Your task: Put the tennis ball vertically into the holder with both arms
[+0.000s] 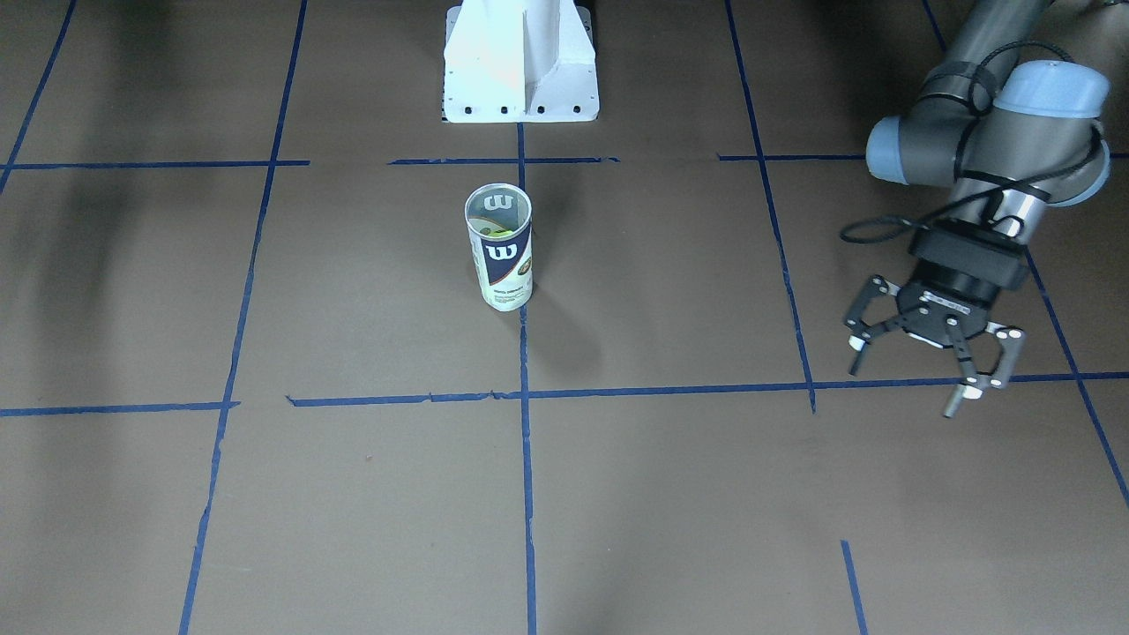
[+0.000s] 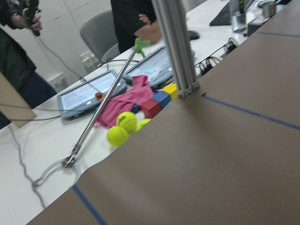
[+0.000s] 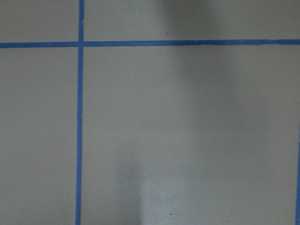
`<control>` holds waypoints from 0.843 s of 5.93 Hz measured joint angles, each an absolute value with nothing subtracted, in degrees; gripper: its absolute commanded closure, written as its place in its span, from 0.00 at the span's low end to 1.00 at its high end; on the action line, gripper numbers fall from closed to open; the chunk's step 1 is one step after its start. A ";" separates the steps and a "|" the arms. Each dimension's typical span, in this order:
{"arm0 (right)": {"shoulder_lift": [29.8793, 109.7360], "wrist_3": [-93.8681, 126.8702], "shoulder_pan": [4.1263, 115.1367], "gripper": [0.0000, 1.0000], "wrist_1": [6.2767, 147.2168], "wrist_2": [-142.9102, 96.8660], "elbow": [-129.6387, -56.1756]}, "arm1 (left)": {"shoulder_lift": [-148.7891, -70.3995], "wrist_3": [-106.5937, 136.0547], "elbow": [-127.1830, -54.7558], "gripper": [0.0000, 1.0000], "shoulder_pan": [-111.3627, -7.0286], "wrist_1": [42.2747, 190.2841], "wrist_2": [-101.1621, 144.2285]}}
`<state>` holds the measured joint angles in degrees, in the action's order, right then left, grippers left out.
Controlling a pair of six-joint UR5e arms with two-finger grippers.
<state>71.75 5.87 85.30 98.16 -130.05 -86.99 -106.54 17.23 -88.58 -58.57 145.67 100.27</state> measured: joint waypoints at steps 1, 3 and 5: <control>73.09 0.74 87.01 0.00 96.34 -131.22 -84.52 | -106.53 16.99 -88.51 0.00 -63.86 134.79 106.44; 75.03 -2.18 88.03 0.00 94.13 -132.69 -82.89 | -105.66 16.50 -88.32 0.00 -72.43 117.69 121.56; 75.68 -2.65 88.08 0.00 92.77 -133.07 -81.68 | -102.64 16.46 -89.96 0.00 -79.03 103.16 129.35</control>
